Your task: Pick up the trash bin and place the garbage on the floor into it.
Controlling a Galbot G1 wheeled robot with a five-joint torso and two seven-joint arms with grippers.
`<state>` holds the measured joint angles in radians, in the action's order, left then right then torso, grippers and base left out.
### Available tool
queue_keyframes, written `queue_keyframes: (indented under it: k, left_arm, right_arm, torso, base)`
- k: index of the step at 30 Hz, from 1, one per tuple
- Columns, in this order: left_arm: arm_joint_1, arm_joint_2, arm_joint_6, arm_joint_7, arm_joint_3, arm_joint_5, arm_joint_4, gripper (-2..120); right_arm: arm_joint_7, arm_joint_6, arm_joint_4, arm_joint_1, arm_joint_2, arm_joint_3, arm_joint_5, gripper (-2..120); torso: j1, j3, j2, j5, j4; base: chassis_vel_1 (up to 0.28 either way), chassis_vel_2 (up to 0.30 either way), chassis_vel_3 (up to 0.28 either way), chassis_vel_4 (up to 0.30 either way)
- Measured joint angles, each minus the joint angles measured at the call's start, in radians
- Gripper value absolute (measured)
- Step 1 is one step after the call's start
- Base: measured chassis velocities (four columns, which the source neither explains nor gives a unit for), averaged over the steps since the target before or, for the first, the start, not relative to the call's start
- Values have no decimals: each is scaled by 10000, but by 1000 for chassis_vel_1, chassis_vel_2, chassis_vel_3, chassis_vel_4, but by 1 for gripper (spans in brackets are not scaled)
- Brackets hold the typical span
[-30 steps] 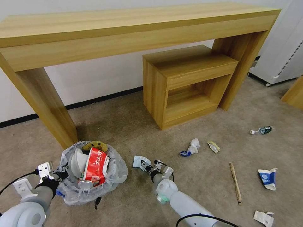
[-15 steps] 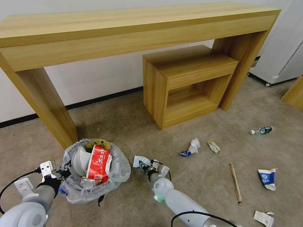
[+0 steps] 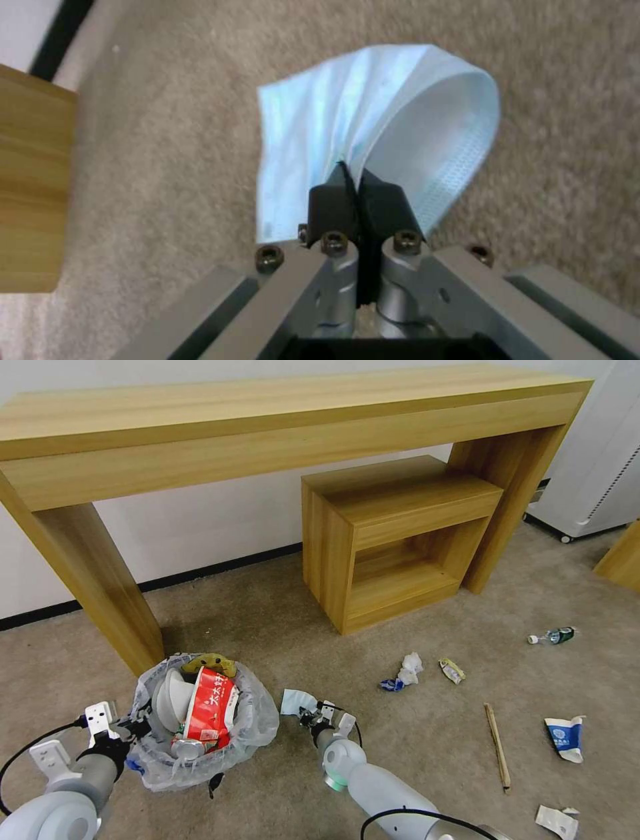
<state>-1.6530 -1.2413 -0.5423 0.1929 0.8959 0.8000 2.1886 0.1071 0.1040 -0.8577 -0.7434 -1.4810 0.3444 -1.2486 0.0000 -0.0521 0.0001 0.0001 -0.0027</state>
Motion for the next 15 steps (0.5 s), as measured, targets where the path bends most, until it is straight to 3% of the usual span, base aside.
queue_keyframes:
  k: [7,10,11,14,15]
  left_arm:
    - [89,114,2,0,59,8,-226,1]
    - [186,125,6,0,42,-1,-448,1]
    - [186,125,6,0,42,-1,-448,1]
    - [263,133,9,0,2,-16,-553,1]
    - [263,133,9,0,2,-16,-553,1]
  right_arm:
    - [-585,425,-2212,-380,1265,278,-412,0]
    - [-1126,761,-4352,-595,2430,198,-747,0]
    - [-1126,761,-4352,-595,2430,198,-747,0]
    - [-1989,1167,-5894,-599,4007,-46,-962,0]
    - [-1989,1167,-5894,-599,4007,-46,-962,0]
  torso:
    - [0,-1,0,3,-2]
    - [0,0,0,3,3]
    - [0,0,0,3,3]
    - [0,0,0,-5,-6]
    - [0,0,0,-5,-6]
  base:
    - [0,0,0,0]
    - [0,0,0,0]
    - [0,0,0,0]
    - [0,0,0,0]
    - [0,0,0,0]
